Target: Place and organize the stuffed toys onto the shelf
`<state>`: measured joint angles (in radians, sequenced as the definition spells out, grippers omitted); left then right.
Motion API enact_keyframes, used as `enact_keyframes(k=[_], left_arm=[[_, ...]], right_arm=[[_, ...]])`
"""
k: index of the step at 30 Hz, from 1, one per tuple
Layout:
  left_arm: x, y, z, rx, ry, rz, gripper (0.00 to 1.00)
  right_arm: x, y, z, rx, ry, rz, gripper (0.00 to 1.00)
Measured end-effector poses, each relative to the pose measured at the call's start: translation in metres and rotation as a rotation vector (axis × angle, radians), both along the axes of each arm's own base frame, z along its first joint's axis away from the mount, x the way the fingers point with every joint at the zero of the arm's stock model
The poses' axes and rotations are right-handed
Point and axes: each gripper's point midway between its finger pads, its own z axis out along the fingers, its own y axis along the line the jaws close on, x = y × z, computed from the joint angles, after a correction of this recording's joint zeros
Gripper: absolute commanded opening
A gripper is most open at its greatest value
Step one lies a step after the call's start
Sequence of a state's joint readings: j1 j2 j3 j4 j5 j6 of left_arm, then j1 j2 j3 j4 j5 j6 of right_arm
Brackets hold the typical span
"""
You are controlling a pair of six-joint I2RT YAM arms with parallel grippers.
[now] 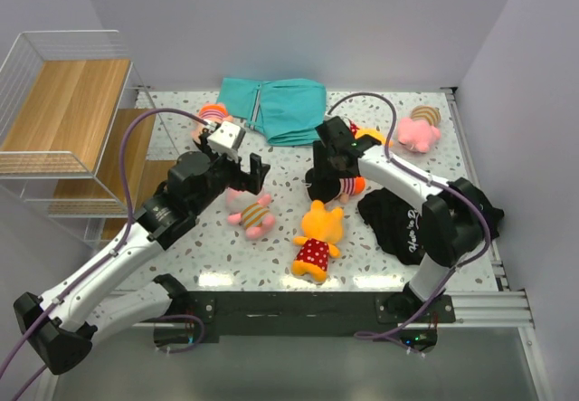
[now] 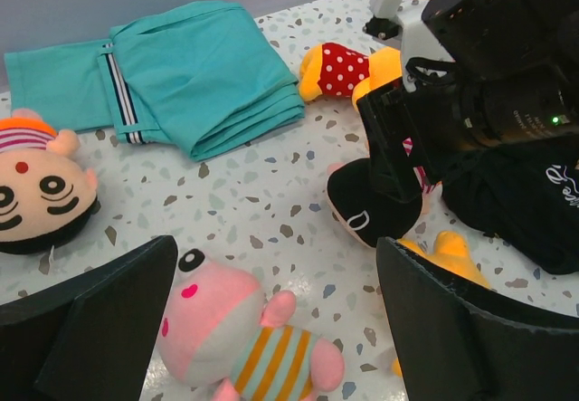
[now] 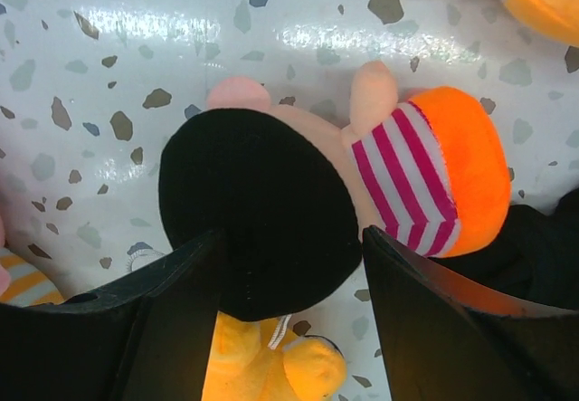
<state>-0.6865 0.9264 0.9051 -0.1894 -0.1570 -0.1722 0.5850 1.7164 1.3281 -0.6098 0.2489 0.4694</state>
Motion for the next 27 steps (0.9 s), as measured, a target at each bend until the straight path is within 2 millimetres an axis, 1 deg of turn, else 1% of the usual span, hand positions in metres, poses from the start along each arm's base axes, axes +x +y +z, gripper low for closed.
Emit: enact_keyframes(k=[1,2,3,5,6,8,9,12,14,17,20,22,24,27], left_arm=[[0.0,0.0,0.0,0.0,0.0,0.0,0.96],[0.0,0.0,0.0,0.0,0.0,0.0,0.95],[0.0,0.0,0.0,0.0,0.0,0.0,0.94],[0.0,0.0,0.0,0.0,0.0,0.0,0.93],[0.0,0.0,0.0,0.0,0.0,0.0,0.92],[0.0,0.0,0.0,0.001,0.0,0.0,0.91],[0.0,0.0,0.0,0.001,0.0,0.0,0.9],[0.001,-0.001,-0.001,0.003,0.003,0.0,0.89],[0.001,-0.001,-0.003,0.005,0.006,0.0,0.88],[0.002,-0.002,-0.004,0.008,0.01,0.0,0.88],[0.002,-0.003,-0.001,0.001,0.011,-0.005,0.88],[0.002,-0.006,0.004,-0.01,0.009,-0.013,0.89],[0.002,-0.008,0.012,-0.023,0.002,-0.021,0.91],[0.005,-0.011,0.026,-0.039,-0.01,-0.024,0.92]], right_arm=[[-0.001,0.002,-0.003,-0.009,0.006,0.009,0.63],[-0.002,0.004,-0.008,-0.019,0.011,0.019,0.59],[-0.003,0.006,-0.012,-0.026,0.018,0.029,0.47],[-0.002,0.008,-0.019,-0.048,0.027,0.045,0.32],[0.0,0.009,-0.021,-0.055,0.028,0.044,0.2],[0.004,0.01,-0.021,-0.063,0.021,0.05,0.06],[0.006,0.011,-0.018,-0.062,0.013,0.051,0.0],[0.013,0.014,-0.005,-0.046,-0.022,0.051,0.0],[0.016,0.017,0.007,-0.021,-0.051,0.051,0.0],[0.02,0.03,0.041,0.081,-0.123,0.078,0.0],[0.019,0.05,0.09,0.24,-0.23,0.14,0.0],[0.012,0.065,0.127,0.363,-0.314,0.209,0.0],[0.002,0.073,0.16,0.465,-0.399,0.268,0.0],[-0.012,0.08,0.19,0.57,-0.479,0.337,0.0]])
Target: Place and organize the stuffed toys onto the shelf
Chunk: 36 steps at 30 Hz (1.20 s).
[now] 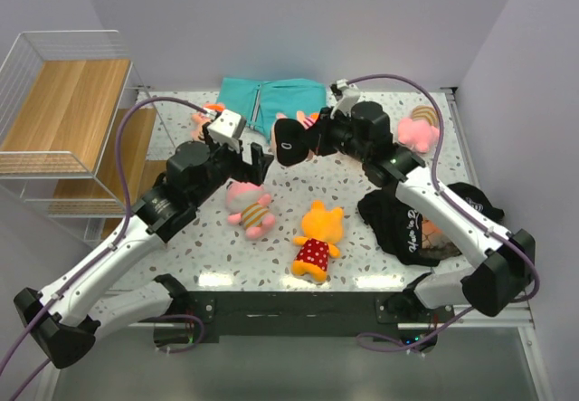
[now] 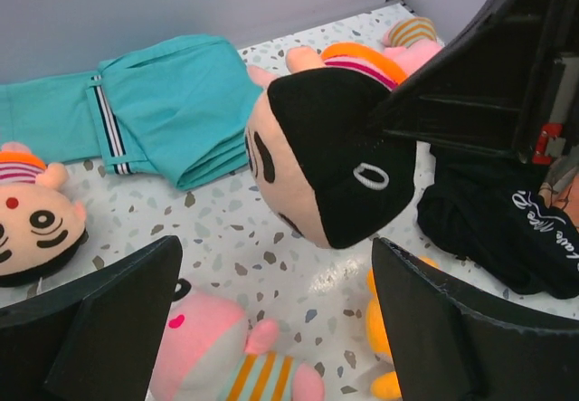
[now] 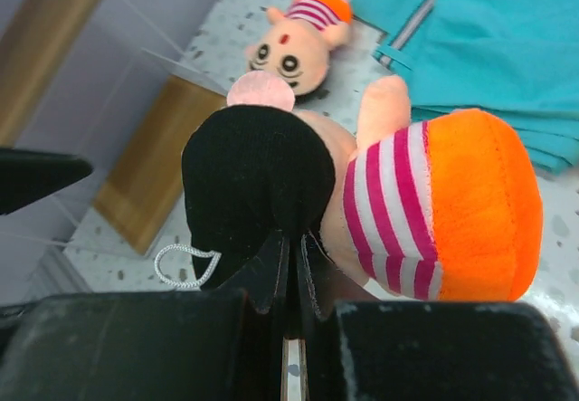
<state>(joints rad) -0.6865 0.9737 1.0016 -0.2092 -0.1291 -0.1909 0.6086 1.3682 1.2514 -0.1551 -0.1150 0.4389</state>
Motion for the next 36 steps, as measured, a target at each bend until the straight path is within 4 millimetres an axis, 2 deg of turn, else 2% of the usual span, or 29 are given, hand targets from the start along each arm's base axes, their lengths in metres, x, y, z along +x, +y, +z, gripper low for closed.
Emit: enact_keyframes(k=[4,9,15,16,18,19,20,21,22,23,25,26,29,34,36], left_arm=[[0.002,-0.002,0.014,-0.018,-0.021,-0.002,0.92],[0.0,-0.006,0.015,-0.023,-0.021,-0.027,0.91],[-0.001,-0.008,0.014,-0.02,-0.018,-0.04,0.84],[0.0,-0.009,0.013,-0.019,-0.017,-0.041,0.74],[-0.001,-0.01,0.013,-0.018,-0.017,-0.049,0.53],[-0.001,-0.011,0.013,-0.013,-0.023,-0.058,0.3],[-0.002,-0.012,0.014,-0.012,-0.025,-0.066,0.19],[-0.003,-0.013,0.014,-0.006,-0.03,-0.078,0.01],[-0.003,-0.014,0.014,0.004,-0.039,-0.089,0.0],[-0.005,-0.015,0.014,0.01,-0.043,-0.104,0.0],[-0.006,-0.017,0.014,0.023,-0.051,-0.129,0.0],[-0.008,-0.019,0.013,0.029,-0.054,-0.143,0.0],[-0.011,-0.021,0.012,0.044,-0.072,-0.177,0.0],[-0.023,-0.022,0.009,0.069,-0.11,-0.242,0.0],[-0.028,-0.022,0.01,0.081,-0.134,-0.271,0.0]], right_arm=[[-0.016,0.012,0.017,0.116,-0.048,0.089,0.0],[-0.032,0.03,0.018,0.222,-0.03,0.204,0.0],[-0.046,0.04,0.024,0.296,-0.035,0.294,0.01],[-0.048,0.04,0.025,0.302,-0.036,0.302,0.03],[-0.052,0.041,0.028,0.314,-0.042,0.32,0.17],[-0.054,0.041,0.029,0.32,-0.043,0.328,0.24],[-0.056,0.041,0.03,0.326,-0.044,0.34,0.36],[-0.057,0.042,0.031,0.328,-0.047,0.346,0.41],[-0.058,0.042,0.032,0.33,-0.046,0.351,0.47],[-0.058,0.041,0.031,0.328,-0.046,0.355,0.59],[-0.057,0.04,0.03,0.316,-0.038,0.349,0.7],[-0.055,0.039,0.029,0.309,-0.031,0.331,0.76],[-0.04,0.033,0.038,0.278,0.001,0.235,0.87],[0.013,0.004,0.098,0.265,0.009,0.03,0.88],[0.03,-0.013,0.109,0.265,0.025,-0.018,0.88]])
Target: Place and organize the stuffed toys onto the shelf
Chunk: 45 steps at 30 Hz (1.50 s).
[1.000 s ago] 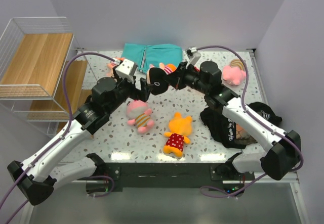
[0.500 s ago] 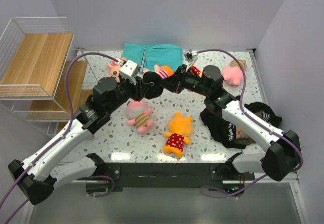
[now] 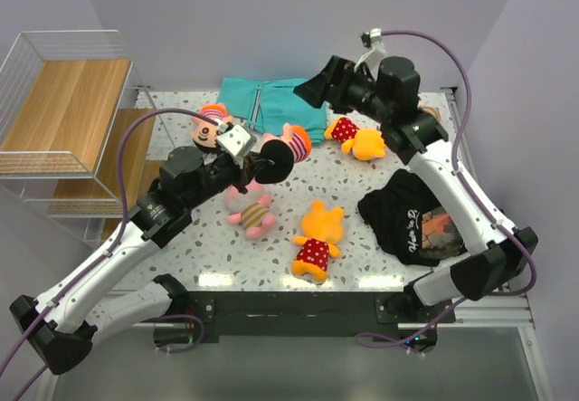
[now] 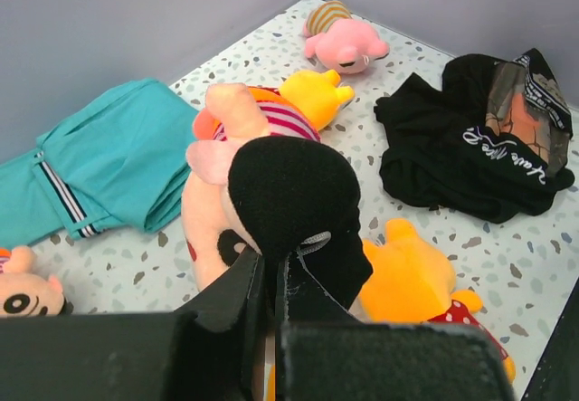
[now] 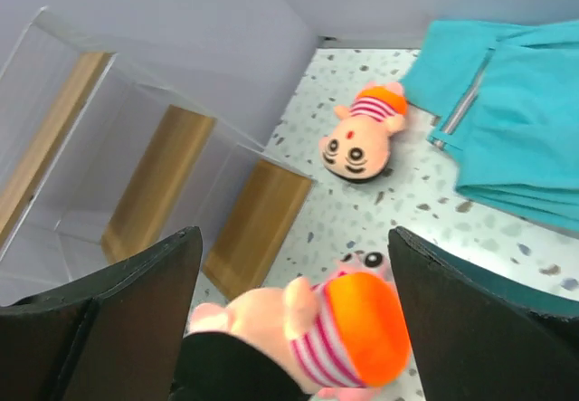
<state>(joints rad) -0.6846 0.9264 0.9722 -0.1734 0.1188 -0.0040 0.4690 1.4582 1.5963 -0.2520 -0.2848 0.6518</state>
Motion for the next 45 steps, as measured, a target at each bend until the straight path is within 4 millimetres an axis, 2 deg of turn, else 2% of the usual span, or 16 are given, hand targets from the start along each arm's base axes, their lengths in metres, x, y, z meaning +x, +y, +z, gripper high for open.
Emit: enact_keyframes(k=[3,6,12,15,17,21,23,24,26,28,31,32,35,38,42,45], left_arm=[[-0.006,-0.001,0.001,0.02,-0.041,-0.043,0.0],[-0.011,-0.002,-0.001,0.042,-0.097,-0.083,0.0],[-0.02,0.003,-0.004,0.091,-0.193,-0.129,0.0],[-0.022,0.005,0.0,0.102,-0.222,-0.134,0.0],[-0.022,0.005,0.001,0.107,-0.232,-0.135,0.0],[-0.022,0.006,0.001,0.114,-0.239,-0.135,0.0],[-0.021,0.006,0.001,0.115,-0.239,-0.133,0.0],[-0.021,0.006,0.001,0.115,-0.24,-0.132,0.0],[-0.021,0.007,0.002,0.116,-0.243,-0.127,0.0],[-0.02,0.008,0.003,0.116,-0.246,-0.119,0.0],[-0.019,0.011,0.005,0.114,-0.251,-0.103,0.28],[-0.019,0.011,0.005,0.114,-0.252,-0.098,0.51],[-0.017,0.014,0.005,0.118,-0.252,-0.081,0.77],[-0.014,0.015,0.004,0.11,-0.233,-0.061,0.91],[-0.008,0.018,0.008,0.064,-0.169,0.002,0.9],[0.001,0.021,0.031,-0.009,-0.121,0.077,0.85]], right_arm=[[0.016,-0.02,-0.015,-0.042,0.074,-0.016,0.88],[0.021,-0.022,-0.054,-0.11,0.182,0.042,0.83],[-0.02,0.005,-0.13,-0.093,0.418,0.292,0.81],[-0.036,0.008,-0.149,-0.077,0.492,0.343,0.79],[-0.04,0.01,-0.15,-0.06,0.506,0.368,0.71],[-0.045,0.013,-0.141,-0.008,0.49,0.415,0.44],[-0.05,0.015,-0.136,0.014,0.484,0.439,0.27],[-0.053,0.017,-0.132,0.032,0.481,0.454,0.12],[-0.055,0.018,-0.126,0.059,0.47,0.471,0.0],[-0.055,0.02,-0.12,0.084,0.459,0.483,0.0],[-0.054,0.022,-0.113,0.122,0.446,0.483,0.0],[-0.053,0.023,-0.112,0.13,0.443,0.48,0.0],[-0.047,0.022,-0.107,0.136,0.418,0.442,0.0],[-0.038,0.017,-0.103,0.119,0.373,0.37,0.0],[-0.024,0.007,-0.09,0.055,0.239,0.233,0.0],[-0.022,0.008,-0.074,-0.019,0.057,0.143,0.0]])
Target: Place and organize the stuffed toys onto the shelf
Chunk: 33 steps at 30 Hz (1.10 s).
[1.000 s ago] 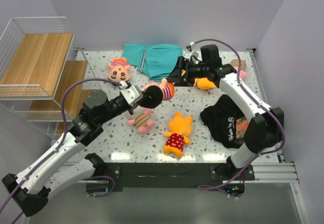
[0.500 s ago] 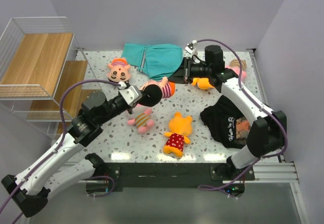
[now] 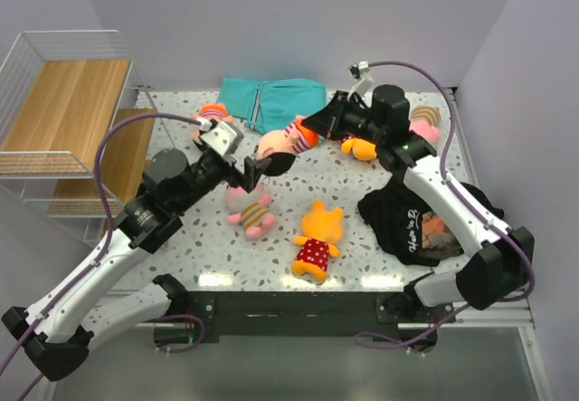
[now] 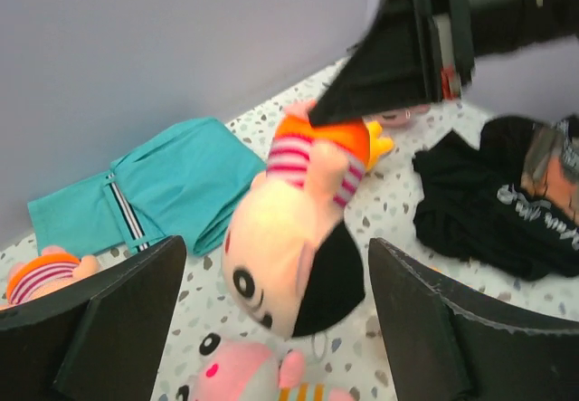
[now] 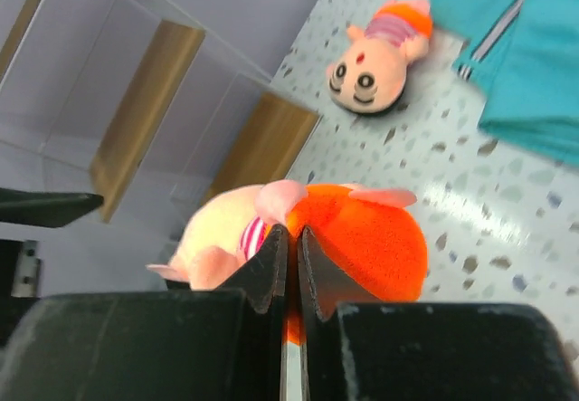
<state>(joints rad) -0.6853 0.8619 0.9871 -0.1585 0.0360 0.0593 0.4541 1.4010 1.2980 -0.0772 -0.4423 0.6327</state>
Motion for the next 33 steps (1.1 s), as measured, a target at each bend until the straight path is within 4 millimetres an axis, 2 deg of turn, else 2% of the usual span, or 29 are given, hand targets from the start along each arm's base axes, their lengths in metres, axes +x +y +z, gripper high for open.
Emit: enact_keyframes(k=[3,6,9,12,15,19,22,26,29,33], left_arm=[[0.012,0.0,0.031,-0.113,0.063,0.074,0.79],[0.026,-0.007,0.046,-0.195,0.146,0.128,0.76],[0.038,-0.018,0.037,-0.231,0.245,0.157,0.73],[0.048,-0.03,0.021,-0.234,0.346,0.177,0.7],[0.057,-0.038,0.021,-0.228,0.396,0.193,0.69],[0.066,-0.042,0.03,-0.243,0.423,0.209,0.68],[0.068,-0.043,0.025,-0.243,0.456,0.207,0.65],[0.074,-0.05,0.014,-0.206,0.507,0.202,0.58],[0.075,-0.057,-0.003,-0.171,0.556,0.191,0.44],[0.07,-0.065,-0.017,-0.144,0.61,0.151,0.0]], right_arm=[[-0.012,0.015,0.007,-0.029,-0.175,-0.013,0.0],[-0.024,0.028,-0.003,-0.03,-0.288,0.002,0.0],[-0.02,0.026,-0.017,-0.035,-0.363,-0.017,0.0],[-0.02,0.026,-0.02,-0.044,-0.46,-0.019,0.0],[-0.029,0.029,-0.012,-0.032,-0.581,-0.006,0.0],[-0.054,0.032,0.013,0.001,-0.765,0.028,0.0],[-0.069,0.036,0.029,0.016,-0.881,0.043,0.0],[-0.08,0.043,0.034,0.001,-0.967,0.063,0.0],[-0.085,0.047,0.034,-0.017,-1.004,0.075,0.0],[-0.087,0.051,0.027,-0.049,-1.023,0.092,0.0]])
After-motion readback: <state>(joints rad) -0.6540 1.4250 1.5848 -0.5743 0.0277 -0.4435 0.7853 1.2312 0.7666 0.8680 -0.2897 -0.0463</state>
